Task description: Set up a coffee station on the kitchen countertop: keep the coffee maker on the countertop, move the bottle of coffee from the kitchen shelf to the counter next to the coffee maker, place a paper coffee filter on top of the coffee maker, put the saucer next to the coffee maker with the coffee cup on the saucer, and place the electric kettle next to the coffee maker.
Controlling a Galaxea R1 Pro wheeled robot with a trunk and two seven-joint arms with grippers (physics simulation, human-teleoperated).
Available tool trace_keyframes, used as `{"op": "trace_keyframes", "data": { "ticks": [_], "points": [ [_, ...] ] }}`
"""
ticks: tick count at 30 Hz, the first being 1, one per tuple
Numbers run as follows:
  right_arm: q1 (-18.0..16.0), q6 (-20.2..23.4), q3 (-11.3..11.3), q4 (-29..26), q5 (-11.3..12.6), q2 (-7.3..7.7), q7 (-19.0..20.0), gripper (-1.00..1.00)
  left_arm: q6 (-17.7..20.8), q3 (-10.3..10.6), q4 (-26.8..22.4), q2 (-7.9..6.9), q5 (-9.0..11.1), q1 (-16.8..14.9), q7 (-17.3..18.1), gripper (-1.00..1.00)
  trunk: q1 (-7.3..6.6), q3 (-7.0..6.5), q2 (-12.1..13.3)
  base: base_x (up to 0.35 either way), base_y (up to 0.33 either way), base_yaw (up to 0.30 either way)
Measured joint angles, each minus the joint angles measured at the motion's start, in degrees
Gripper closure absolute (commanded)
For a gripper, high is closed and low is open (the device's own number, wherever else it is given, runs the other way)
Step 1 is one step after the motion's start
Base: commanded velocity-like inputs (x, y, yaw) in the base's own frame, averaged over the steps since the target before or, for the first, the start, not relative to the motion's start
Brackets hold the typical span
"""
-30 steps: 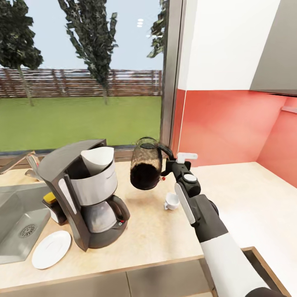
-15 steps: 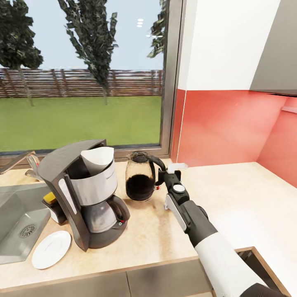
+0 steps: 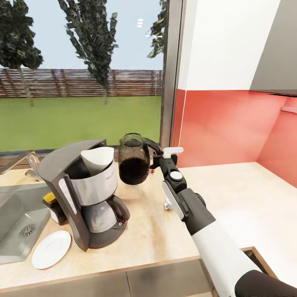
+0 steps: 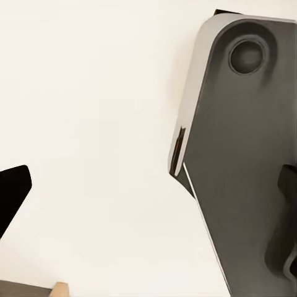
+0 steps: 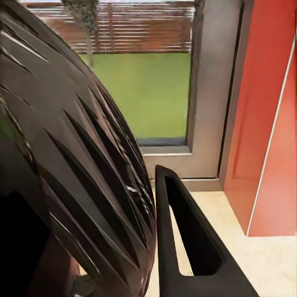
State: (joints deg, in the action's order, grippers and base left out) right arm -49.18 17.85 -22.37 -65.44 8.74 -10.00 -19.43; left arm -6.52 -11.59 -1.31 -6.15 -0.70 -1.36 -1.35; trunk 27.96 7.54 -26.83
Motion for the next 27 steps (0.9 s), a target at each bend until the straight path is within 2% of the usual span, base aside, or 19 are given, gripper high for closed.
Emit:
{"op": "trace_keyframes", "data": {
  "ticks": [7, 10, 11, 13, 21, 27],
  "points": [
    [-2.26, 0.0, 0.08, -2.34, -0.29, 0.0, 0.25, 1.0, 0.06, 0.03, 0.02, 0.0, -0.05, 0.0, 0.03, -1.0, 0.0, 0.0, 0.0, 0.0, 0.0, 0.0],
    [-3.03, -0.03, 0.15, -1.41, 0.04, 0.0, 0.19, 1.0, 0.07, 0.02, 0.01, 0.03, -0.08, 0.01, 0.04, -1.0, 0.0, 0.01, 0.01, 0.0, 0.0, 0.0],
    [-3.04, 0.26, 0.24, 0.3, -0.73, 0.01, -2.5, 1.0, 0.07, 0.02, 0.0, 0.04, -0.08, 0.02, 0.04, -1.0, 0.0, 0.01, 0.0, 0.0, 0.0, 0.0],
    [-3.03, -0.24, 0.14, 2.01, 0.54, 0.0, -2.1, 1.0, 0.07, 0.05, 0.01, 0.08, -0.1, 0.0, 0.04, -1.0, 0.0, 0.02, 0.02, 0.0, 0.0, 0.0],
    [-3.03, -0.56, 0.32, 6.55, 0.03, 0.35, -2.21, 1.0, 0.07, 0.09, 0.11, 0.09, -0.17, 0.01, 0.11, -1.0, 0.0, 0.01, 0.0, 0.0, 0.0, 0.0],
    [-3.03, -4.7, 0.28, 11.03, 0.01, 0.49, -2.31, 1.0, 0.07, 0.1, 0.18, 0.09, -0.17, 0.01, 0.12, -1.0, 0.0, 0.01, 0.01, 0.0, 0.0, 0.0]
  ]
}}
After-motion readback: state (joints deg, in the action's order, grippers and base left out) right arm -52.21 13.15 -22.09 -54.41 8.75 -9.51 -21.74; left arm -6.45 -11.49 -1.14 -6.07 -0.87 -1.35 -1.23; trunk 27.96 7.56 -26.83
